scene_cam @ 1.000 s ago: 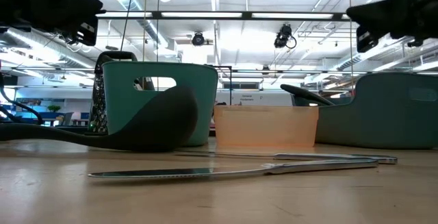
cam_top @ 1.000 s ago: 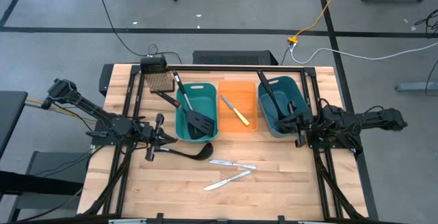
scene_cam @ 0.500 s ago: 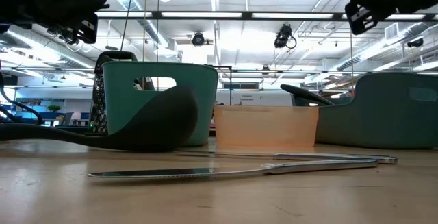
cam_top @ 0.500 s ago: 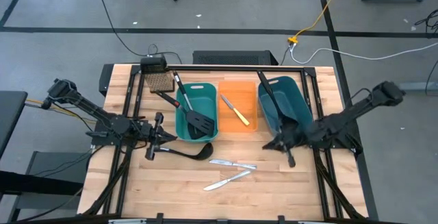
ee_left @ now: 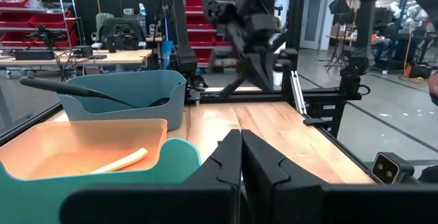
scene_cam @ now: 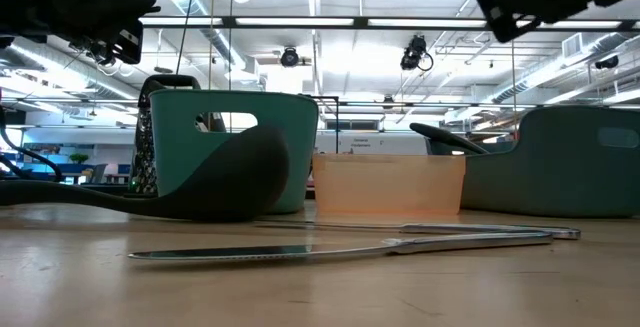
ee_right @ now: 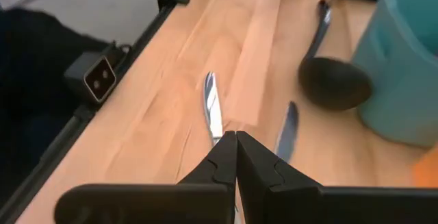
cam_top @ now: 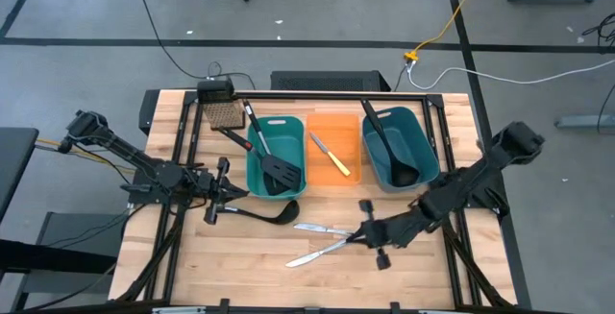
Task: Pick & Place Kitchen Items
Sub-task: Put the silver knife into the orange bin
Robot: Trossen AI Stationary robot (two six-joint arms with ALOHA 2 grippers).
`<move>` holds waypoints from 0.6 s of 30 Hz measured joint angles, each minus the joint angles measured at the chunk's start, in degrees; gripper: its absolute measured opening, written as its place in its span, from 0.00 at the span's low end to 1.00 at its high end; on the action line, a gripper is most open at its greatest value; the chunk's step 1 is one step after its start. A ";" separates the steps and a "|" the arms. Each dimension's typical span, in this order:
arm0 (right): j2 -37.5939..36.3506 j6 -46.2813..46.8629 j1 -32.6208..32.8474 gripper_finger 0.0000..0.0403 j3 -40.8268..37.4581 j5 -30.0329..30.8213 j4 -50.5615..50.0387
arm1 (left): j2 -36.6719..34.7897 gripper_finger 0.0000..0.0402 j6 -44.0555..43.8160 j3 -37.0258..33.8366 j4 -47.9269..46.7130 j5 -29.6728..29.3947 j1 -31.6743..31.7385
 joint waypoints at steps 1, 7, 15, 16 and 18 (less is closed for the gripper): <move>1.84 0.13 0.00 0.03 0.85 -0.18 0.01 | 0.00 0.02 0.00 0.00 0.00 -0.01 0.00; 10.84 1.65 -0.07 0.05 4.93 -0.19 0.54 | 0.00 0.03 -0.01 0.00 0.00 -0.89 0.00; 16.56 1.53 -0.33 0.22 6.74 -2.23 1.41 | -0.01 0.03 -0.32 0.02 -0.01 -1.02 0.00; 17.26 1.88 -0.42 0.24 6.74 -2.52 1.82 | 0.00 0.03 -0.37 0.02 -0.02 -1.03 0.00; 18.34 2.52 -0.57 0.28 6.74 -2.61 1.86 | -0.01 0.03 -0.44 0.02 -0.02 -1.01 0.00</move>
